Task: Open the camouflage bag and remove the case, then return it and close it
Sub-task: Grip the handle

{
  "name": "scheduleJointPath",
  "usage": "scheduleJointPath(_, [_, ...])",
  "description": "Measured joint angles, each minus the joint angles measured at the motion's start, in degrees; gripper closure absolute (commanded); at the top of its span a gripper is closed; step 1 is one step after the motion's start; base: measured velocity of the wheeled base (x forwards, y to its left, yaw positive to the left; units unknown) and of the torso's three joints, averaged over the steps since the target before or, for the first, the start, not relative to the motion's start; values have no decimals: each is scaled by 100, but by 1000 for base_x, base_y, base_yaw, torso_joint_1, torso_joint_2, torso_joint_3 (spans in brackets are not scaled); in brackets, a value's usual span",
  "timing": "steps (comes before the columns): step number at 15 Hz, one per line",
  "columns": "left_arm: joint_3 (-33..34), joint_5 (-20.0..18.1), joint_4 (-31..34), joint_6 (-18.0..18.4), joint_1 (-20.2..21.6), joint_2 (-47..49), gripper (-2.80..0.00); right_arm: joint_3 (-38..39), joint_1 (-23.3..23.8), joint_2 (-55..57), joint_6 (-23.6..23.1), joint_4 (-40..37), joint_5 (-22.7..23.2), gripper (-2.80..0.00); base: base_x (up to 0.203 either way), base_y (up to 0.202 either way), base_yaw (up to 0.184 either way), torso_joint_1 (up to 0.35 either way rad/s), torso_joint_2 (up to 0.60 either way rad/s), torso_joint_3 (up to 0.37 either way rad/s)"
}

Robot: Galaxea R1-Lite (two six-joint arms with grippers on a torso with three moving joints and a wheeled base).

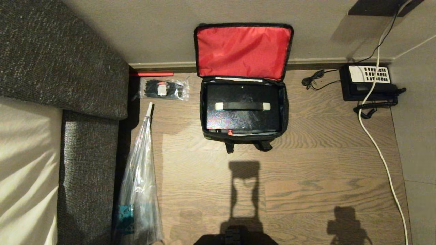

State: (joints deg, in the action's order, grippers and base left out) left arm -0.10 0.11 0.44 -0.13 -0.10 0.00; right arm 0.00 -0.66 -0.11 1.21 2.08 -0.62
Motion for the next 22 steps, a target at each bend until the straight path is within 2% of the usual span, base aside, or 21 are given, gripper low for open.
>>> scheduleJointPath(22, [0,-4,9,-22,0,0,0,0,-2,1,5,0,2,0,0,0,0,0,0,0])
